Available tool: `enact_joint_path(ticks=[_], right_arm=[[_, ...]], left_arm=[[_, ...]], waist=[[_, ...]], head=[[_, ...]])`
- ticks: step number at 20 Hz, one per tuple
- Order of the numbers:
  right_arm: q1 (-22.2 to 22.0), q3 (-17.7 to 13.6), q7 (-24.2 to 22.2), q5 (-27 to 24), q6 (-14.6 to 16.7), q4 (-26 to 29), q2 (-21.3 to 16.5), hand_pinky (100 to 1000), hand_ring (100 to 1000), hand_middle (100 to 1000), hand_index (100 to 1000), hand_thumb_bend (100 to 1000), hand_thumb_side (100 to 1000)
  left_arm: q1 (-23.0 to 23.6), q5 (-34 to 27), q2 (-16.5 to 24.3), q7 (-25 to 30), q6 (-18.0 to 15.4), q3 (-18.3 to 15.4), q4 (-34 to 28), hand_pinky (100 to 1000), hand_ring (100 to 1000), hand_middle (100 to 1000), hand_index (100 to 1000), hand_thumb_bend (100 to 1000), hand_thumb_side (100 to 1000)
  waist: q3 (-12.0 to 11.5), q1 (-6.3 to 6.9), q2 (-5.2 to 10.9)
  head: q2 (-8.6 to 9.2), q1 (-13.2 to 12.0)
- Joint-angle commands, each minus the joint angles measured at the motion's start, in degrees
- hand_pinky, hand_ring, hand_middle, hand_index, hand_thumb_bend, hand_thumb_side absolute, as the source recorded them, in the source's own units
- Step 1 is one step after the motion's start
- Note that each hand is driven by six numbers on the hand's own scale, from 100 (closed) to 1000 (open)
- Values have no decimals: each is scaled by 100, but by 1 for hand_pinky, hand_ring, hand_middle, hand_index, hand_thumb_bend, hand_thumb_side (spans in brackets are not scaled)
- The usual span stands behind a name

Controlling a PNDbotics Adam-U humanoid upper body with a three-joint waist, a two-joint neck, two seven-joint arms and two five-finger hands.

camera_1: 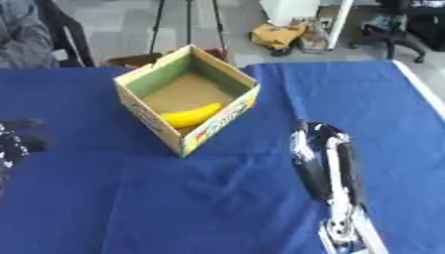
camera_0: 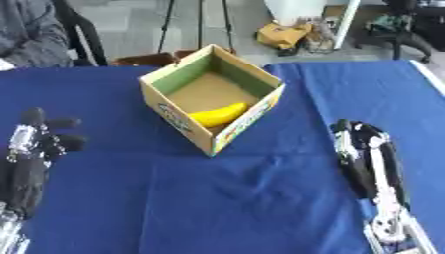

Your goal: Pick up objects on the table and place them in the box.

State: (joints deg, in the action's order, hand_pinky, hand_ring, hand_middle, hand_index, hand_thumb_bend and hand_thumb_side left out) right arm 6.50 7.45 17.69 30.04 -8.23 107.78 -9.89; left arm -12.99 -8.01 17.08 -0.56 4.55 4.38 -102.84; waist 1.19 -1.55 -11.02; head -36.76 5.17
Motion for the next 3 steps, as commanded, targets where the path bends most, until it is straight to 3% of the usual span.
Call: enact_joint_path(ticks=[1, 3], right_arm=[[24, -36, 57, -283, 81, 111, -123, 564, 496, 509, 666, 100, 988], [28, -52, 80, -444, 134, 82, -147, 564, 496, 509, 666, 100, 988]], left_arm=[[-30, -16, 31, 9, -15, -17, -70, 710, 638, 713, 694, 272, 1000], [-19, -19, 27, 10, -12, -16, -62, 710, 638, 714, 694, 272, 1000]], waist=[[-4, 4, 88], [-2, 5, 93]], head=[[-28, 9], [-17, 10]])
